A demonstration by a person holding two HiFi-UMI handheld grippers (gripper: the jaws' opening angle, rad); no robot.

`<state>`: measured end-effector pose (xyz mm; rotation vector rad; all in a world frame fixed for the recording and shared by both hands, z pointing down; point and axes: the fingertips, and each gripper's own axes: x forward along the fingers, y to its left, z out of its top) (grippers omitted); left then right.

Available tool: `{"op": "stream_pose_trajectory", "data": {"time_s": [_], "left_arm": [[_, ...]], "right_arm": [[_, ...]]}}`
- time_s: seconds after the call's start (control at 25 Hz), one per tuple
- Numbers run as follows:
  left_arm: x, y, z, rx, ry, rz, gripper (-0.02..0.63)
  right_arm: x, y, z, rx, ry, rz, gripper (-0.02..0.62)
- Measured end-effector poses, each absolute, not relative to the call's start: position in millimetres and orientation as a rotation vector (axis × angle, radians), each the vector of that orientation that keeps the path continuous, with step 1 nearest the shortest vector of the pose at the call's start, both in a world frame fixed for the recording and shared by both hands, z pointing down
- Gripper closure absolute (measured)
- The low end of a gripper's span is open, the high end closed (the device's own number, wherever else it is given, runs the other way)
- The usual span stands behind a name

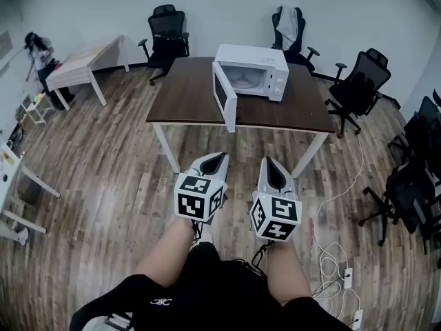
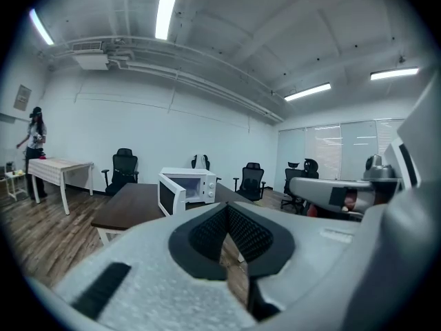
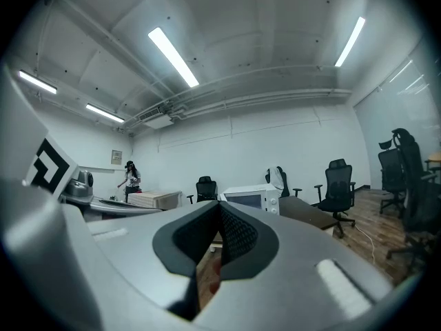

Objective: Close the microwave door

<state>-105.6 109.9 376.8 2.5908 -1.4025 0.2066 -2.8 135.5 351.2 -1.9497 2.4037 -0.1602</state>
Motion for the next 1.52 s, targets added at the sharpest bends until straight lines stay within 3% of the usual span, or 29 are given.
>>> {"op": "stream_pose_trajectory", "data": {"time_s": [1.52], "left_arm": [[-120.5,-120.7,423.3,2.516,-1.342,0.236,0.597]], "right_arm": [[-13.0,-92.9,393.9,-2.037,2.47,-0.209,0.586]]}}
